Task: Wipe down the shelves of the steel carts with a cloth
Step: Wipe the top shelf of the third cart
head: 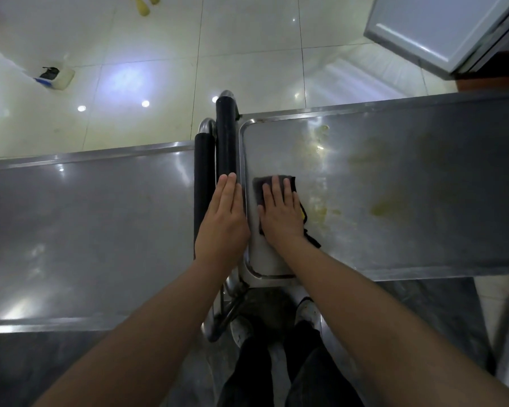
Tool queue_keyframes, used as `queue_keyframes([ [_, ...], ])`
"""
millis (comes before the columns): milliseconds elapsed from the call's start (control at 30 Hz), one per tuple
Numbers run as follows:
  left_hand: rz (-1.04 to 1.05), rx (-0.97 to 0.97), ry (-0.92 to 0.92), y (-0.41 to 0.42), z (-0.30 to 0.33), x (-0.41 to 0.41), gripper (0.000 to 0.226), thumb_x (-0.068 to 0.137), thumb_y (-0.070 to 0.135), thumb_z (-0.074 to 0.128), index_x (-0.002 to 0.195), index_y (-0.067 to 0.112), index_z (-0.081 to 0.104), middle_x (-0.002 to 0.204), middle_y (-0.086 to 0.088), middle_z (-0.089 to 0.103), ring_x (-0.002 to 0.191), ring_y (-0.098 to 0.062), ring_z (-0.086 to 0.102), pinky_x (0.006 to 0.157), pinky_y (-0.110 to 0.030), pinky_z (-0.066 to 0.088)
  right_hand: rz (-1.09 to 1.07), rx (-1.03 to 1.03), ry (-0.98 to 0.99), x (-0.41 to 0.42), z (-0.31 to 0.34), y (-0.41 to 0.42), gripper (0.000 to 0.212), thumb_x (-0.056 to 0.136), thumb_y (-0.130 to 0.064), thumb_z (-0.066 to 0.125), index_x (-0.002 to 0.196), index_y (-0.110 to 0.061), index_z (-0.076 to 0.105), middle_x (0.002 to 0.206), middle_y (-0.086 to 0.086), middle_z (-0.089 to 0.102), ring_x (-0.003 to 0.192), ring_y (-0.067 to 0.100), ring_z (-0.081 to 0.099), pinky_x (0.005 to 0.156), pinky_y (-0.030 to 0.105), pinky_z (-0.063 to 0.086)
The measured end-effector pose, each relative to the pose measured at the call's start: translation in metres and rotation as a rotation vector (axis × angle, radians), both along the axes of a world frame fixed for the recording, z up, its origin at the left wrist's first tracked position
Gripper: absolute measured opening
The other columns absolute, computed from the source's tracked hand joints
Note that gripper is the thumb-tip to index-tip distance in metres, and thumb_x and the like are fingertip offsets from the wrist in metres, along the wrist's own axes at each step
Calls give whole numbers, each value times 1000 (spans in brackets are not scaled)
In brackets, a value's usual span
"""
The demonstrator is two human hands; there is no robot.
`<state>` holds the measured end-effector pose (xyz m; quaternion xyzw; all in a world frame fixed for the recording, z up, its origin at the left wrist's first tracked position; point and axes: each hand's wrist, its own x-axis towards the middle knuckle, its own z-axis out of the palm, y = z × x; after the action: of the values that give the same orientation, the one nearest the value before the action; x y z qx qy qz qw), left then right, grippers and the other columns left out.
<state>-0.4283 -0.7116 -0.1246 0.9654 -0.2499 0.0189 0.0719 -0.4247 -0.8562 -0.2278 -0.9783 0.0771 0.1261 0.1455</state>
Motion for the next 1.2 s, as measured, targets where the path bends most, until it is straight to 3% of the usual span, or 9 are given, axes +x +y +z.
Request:
queue_keyframes([
  [133,26,3,42,2,-3,2,57,104,15,27,156,-7,25,166,-24,20,157,-34,9,127,-46,16,7,14,-67,-53,-2,10,59,105,-39,39,156,-16,24,168,10,3,155,33,3,122,52,19],
  [267,24,91,114,-4,2,-3,66,99,20,25,158,-7,11,168,-24,3,157,-35,-5,129,-48,7,26,-9,-71,-120,0,24,62,104,-37,35,160,-16,19,168,13,-1,154,36,1,123,52,18],
  [367,112,19,103,-17,4,-13,68,96,12,30,158,-7,10,168,-24,1,156,-36,-7,126,-49,-1,97,-36,-66,-138,1,14,65,100,-33,44,159,-17,22,168,14,5,154,38,8,121,53,22],
  [533,135,21,26,-19,-3,-13,70,97,4,56,156,-9,19,166,-27,12,156,-38,4,125,-50,3,10,-69,-8,-135,-4,-15,66,98,-30,45,159,-16,23,168,13,8,153,37,12,122,50,21],
  [600,146,49,43,-19,-3,-13,70,100,7,56,157,-9,17,167,-27,7,157,-37,0,125,-49,1,11,-63,5,-119,-5,-17,68,101,-31,46,160,-16,16,168,12,1,154,36,5,123,50,14],
  [800,156,49,27,-18,-9,-11,73,103,14,53,157,-4,7,168,-24,4,157,-34,-5,126,-46,-3,-40,21,7,-12,1,-29,60,108,-35,21,161,-20,-4,166,8,-20,153,32,-16,124,47,-2],
  [1000,143,49,12,-17,-11,-12,68,104,12,49,157,-7,11,168,-24,5,157,-35,-2,127,-48,3,-34,-12,29,19,-1,-66,67,104,-33,28,160,-21,-6,167,5,-19,153,30,-15,124,48,2],
  [1200,170,40,12,-19,-9,-13,67,104,10,47,158,-6,11,169,-21,4,158,-31,-6,126,-44,-3,-44,6,3,-39,4,-64,65,101,-32,34,161,-19,14,169,6,-4,155,31,-2,123,50,14],
])
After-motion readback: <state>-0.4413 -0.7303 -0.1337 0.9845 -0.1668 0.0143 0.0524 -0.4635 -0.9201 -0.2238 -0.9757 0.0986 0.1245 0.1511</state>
